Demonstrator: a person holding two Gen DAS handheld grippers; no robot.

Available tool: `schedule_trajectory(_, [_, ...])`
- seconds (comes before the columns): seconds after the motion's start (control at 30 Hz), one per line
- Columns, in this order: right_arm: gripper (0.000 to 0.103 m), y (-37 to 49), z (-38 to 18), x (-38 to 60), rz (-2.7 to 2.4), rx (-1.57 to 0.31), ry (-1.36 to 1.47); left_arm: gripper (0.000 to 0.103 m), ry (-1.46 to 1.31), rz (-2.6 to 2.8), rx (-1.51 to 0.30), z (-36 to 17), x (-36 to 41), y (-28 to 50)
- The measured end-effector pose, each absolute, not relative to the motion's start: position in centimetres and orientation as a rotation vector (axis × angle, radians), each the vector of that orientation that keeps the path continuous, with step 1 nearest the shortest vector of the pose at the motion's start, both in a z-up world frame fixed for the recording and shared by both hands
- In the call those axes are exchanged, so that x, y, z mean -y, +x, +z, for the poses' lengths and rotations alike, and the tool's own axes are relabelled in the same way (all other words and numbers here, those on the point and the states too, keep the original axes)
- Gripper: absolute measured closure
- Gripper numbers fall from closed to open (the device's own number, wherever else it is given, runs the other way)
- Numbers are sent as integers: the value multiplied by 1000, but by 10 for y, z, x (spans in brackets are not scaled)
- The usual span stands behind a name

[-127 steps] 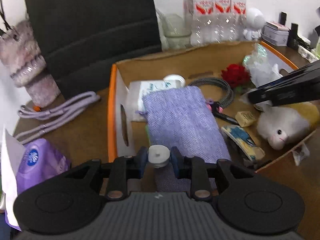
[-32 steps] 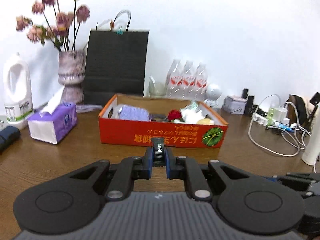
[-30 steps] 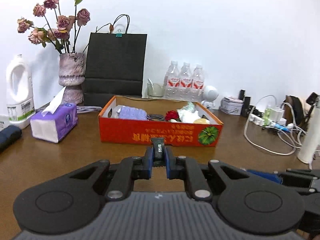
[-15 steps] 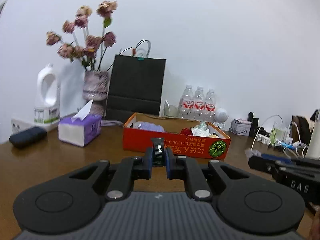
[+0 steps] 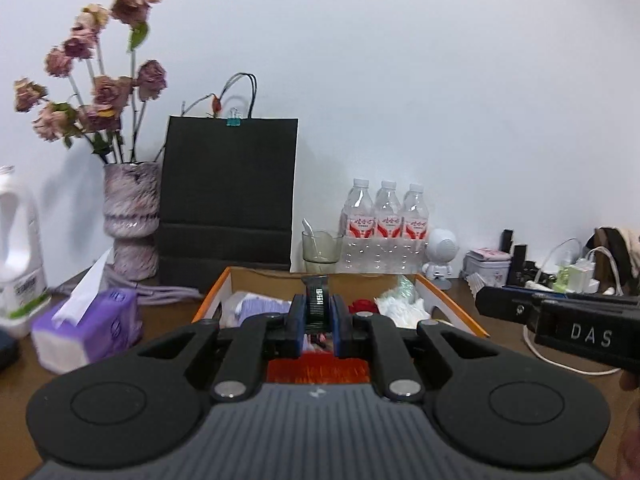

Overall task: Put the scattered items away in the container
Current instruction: 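Carry the black item and clear packet into the cardboard box and open both tools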

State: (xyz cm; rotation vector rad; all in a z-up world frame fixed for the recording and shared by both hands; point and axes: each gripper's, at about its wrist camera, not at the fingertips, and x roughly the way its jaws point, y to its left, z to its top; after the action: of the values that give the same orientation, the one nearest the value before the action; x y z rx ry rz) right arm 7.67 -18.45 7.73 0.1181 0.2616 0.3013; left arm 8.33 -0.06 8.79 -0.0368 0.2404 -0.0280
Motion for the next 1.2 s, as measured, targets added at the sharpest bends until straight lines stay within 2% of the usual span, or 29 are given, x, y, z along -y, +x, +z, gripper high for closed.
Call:
schedule_trajectory(0.17, [83, 140, 82, 177, 299, -338, 88, 90, -38, -22, -337, 92, -13, 146])
schedule_trajectory(0.27, [83, 182, 80, 177, 323, -415, 88, 90, -52, -29, -477, 92, -22, 193])
schedule_trajectory(0.6, [83, 338, 39, 156, 367, -953, 59, 90, -33, -101, -1002, 40, -41, 308])
schedule_trajectory(0.77, [78, 366, 10, 140, 323, -1098, 30, 88, -80, -99, -1073, 28, -43, 321])
schedule_trajectory(0.83, [70, 367, 9, 140, 289, -1094, 42, 80, -76, -96, -1099, 32, -40, 321])
schedule_trajectory(0.87, [67, 366, 11, 141, 290, -1103, 50, 71, -81, -90, -1109, 36, -39, 319])
schedule_trajectory(0.9, [59, 364, 14, 143, 298, -1108, 70, 57, -90, -90, -1115, 43, -40, 318])
schedule_trajectory(0.93, [48, 360, 20, 146, 298, -1112, 88, 49, -101, -92, -1115, 51, -41, 316])
schedule_trajectory(1.0, [37, 351, 38, 155, 292, -1091, 110, 26, -100, -87, -1118, 68, -41, 315])
schedule_trajectory(1.07, [31, 344, 57, 166, 262, -1075, 117, 21, -84, -38, -1129, 84, -42, 314])
schedule_trajectory(1.13, [16, 336, 73, 176, 212, -1083, 123, 20, -71, 27, -1135, 95, -42, 310])
schedule_trajectory(1.2, [14, 325, 84, 184, 170, -1085, 127, 14, -69, 56, -1117, 104, -38, 303])
